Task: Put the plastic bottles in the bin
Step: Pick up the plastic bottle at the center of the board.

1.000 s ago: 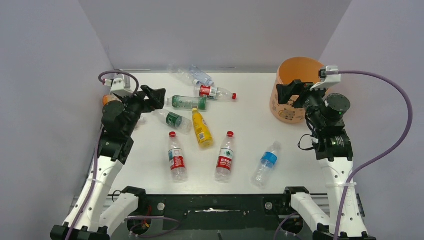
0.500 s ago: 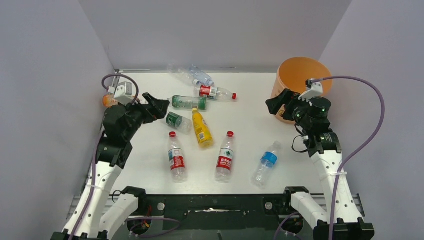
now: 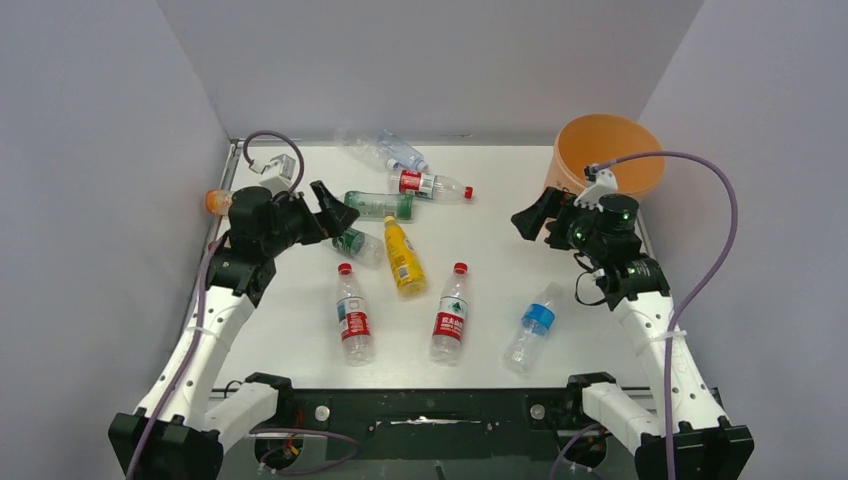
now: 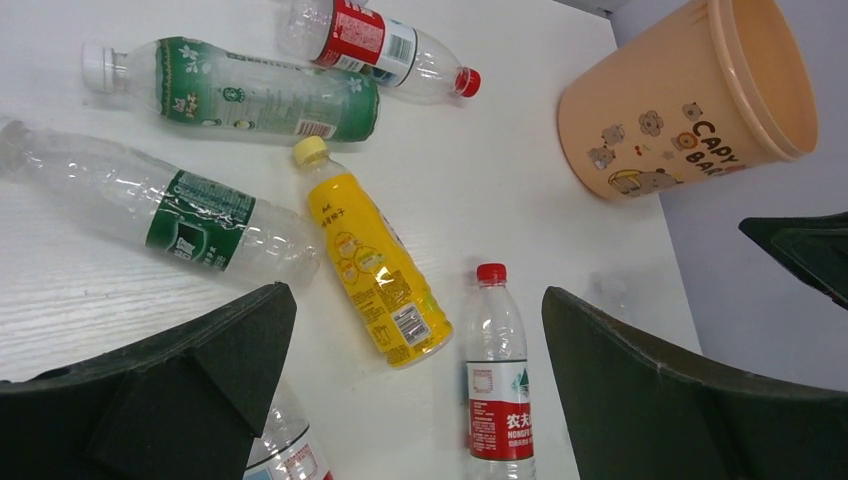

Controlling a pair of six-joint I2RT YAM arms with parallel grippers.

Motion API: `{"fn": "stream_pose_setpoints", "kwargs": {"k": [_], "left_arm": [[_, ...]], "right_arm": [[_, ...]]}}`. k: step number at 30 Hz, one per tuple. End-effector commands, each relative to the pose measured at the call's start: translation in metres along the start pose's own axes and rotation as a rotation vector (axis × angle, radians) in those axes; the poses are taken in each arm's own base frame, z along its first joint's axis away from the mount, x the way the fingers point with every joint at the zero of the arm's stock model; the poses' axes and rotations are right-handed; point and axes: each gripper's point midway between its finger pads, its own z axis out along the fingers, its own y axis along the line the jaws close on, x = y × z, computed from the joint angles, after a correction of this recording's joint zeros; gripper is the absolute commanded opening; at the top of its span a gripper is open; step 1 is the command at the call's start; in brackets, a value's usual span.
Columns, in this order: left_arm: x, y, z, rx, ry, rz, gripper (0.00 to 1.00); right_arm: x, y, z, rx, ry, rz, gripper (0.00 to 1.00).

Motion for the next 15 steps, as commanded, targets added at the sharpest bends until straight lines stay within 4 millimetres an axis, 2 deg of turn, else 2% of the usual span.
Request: {"fn": "stream_pose_setpoints", "kwargs": {"k": [1, 11, 15], "left_arm": [[0.005, -0.011, 0.004, 0.049, 0.066, 0.005, 0.98], [0.033, -0.010, 0.009, 0.068, 0.091, -0.110, 0.98], [0.046, -0.009, 0.009, 0.080, 0.090, -0.127, 0.98]], "right_arm": [[0.016, 0.013, 0.013, -0.036, 0.072, -0.027, 0.98], [0.051, 0.038, 0.058, 0.065, 0.266, -0.130, 0.99], [0.079, 0.053, 0.071, 0.105, 0.381, -0.161, 0.99]]}}
